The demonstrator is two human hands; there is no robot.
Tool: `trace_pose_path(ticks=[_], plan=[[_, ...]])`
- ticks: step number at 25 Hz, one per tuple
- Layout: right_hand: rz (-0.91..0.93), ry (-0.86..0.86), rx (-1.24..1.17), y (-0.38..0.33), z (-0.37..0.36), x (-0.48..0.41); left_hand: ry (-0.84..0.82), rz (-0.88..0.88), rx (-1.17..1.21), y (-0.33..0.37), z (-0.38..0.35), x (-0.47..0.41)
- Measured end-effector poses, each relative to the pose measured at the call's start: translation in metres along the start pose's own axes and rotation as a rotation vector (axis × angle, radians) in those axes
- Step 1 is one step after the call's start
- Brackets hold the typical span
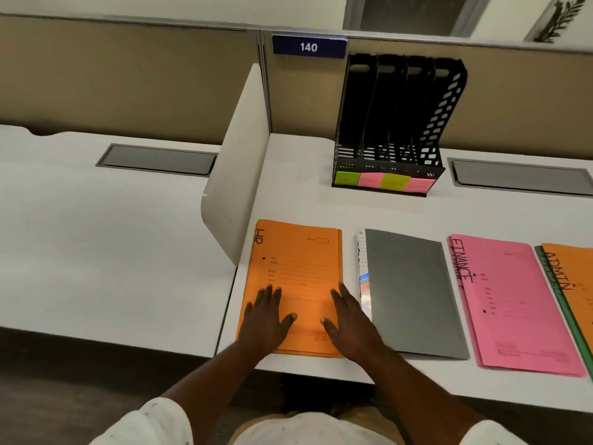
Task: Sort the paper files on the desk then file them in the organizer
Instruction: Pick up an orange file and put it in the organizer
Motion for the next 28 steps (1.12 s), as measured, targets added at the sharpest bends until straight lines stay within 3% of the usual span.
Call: trace_pose_path(ticks=[7,12,17,28], plan=[[-0.028,-0.128,0.056,-0.007,-0.03,-0.012,0.021,0.173,0.098,-0.032,0.011,-0.005],[-0.062,-0.146,0.083,-0.008,-0.034,-0.014,0.144,0.166,0.189,-0.035,0.03,-0.007],[-0.07,-0.144,0.089,-0.009,-0.033,-0.013,0.317,0.091,0.464,-0.033,0.058,-0.006],[-0.071,-0.143,0.097,-0.009,-0.008,-0.023,0.231,0.12,0.851,-0.017,0.07,-0.016]])
Point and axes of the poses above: each hand's wrist, its own x-axis away from the middle knuckle, its own z-axis out of the back of the hand, y = z × x, the point moved 5 cm from there along -x, towards the middle knuckle, and after that the axes turned 3 degrees about z, right-handed, at the moved point
